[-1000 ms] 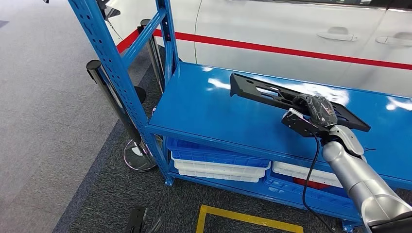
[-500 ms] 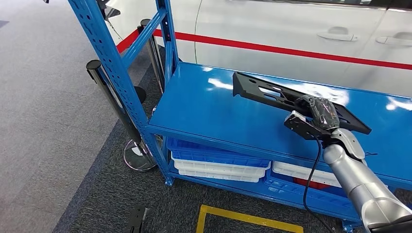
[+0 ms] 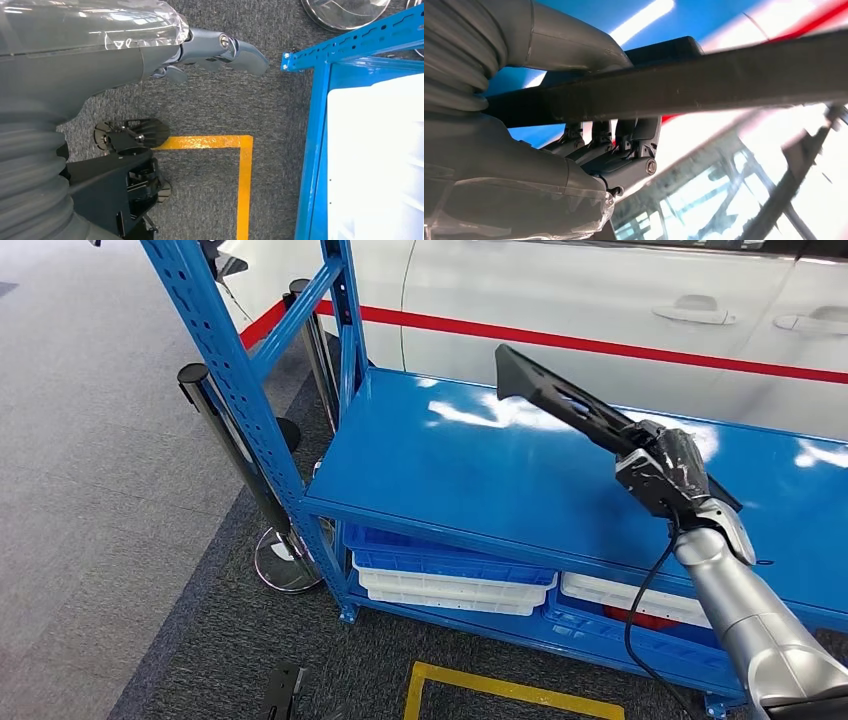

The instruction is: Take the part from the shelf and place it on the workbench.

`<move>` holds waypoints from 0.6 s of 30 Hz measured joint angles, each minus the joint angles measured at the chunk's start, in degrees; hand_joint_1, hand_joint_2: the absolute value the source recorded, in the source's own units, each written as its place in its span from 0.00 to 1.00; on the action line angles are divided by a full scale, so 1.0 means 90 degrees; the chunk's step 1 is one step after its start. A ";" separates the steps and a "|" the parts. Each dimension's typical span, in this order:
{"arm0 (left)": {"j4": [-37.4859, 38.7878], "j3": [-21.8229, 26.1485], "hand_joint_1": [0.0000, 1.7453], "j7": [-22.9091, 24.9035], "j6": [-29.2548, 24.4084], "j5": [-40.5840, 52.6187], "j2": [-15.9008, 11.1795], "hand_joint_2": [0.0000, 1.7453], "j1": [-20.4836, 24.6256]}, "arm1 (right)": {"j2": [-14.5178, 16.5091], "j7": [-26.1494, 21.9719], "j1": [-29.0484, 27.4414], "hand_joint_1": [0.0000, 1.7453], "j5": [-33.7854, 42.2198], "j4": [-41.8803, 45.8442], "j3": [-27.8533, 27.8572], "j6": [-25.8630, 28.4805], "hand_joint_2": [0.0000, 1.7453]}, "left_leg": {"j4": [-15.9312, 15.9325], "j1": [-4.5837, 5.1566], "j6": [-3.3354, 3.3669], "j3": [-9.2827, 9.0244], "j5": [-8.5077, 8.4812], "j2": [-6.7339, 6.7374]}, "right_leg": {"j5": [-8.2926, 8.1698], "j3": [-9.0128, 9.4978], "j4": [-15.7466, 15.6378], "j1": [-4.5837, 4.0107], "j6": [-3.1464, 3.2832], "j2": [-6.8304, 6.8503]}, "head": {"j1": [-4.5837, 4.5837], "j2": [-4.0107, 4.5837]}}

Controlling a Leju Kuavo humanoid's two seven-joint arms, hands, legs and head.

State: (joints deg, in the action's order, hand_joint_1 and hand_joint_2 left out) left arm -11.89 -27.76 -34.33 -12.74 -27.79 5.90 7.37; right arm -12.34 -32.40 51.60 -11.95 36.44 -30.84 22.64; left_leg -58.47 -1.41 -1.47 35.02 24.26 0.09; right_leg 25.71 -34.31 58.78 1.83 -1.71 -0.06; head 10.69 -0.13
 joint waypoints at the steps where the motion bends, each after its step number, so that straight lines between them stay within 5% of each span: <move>1: 0.0000 0.0000 0.00 -0.0007 0.0001 -0.0001 0.0000 1.00 0.0000 | 0.0009 -0.0072 -0.0006 1.00 0.0090 0.0069 0.0093 0.0007 1.00 | 0.0000 0.0000 0.0000 0.0000 0.0000 0.0000 | 0.0000 0.0000 0.0000 0.0000 0.0000 0.0000 | 0.0000 0.0000; 18: 0.0000 0.0000 0.00 0.0035 0.0032 0.0015 0.0002 1.00 0.0010 | 0.0036 -0.0580 -0.0730 1.00 0.0554 0.1564 0.0795 0.0259 1.00 | 0.0000 0.0000 0.0000 0.0001 0.0000 -0.0001 | 0.0000 -0.0001 -0.0001 0.0000 0.0000 0.0002 | 0.0000 0.0000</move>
State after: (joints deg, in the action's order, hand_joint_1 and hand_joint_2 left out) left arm -11.89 -27.76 -34.02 -12.45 -27.65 5.92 7.46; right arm -12.02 -37.62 45.03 -6.96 50.52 -23.69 24.97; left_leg -58.46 -1.40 -1.47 35.03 24.26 0.08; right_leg 25.71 -34.33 58.77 1.83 -1.71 -0.05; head 10.69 -0.13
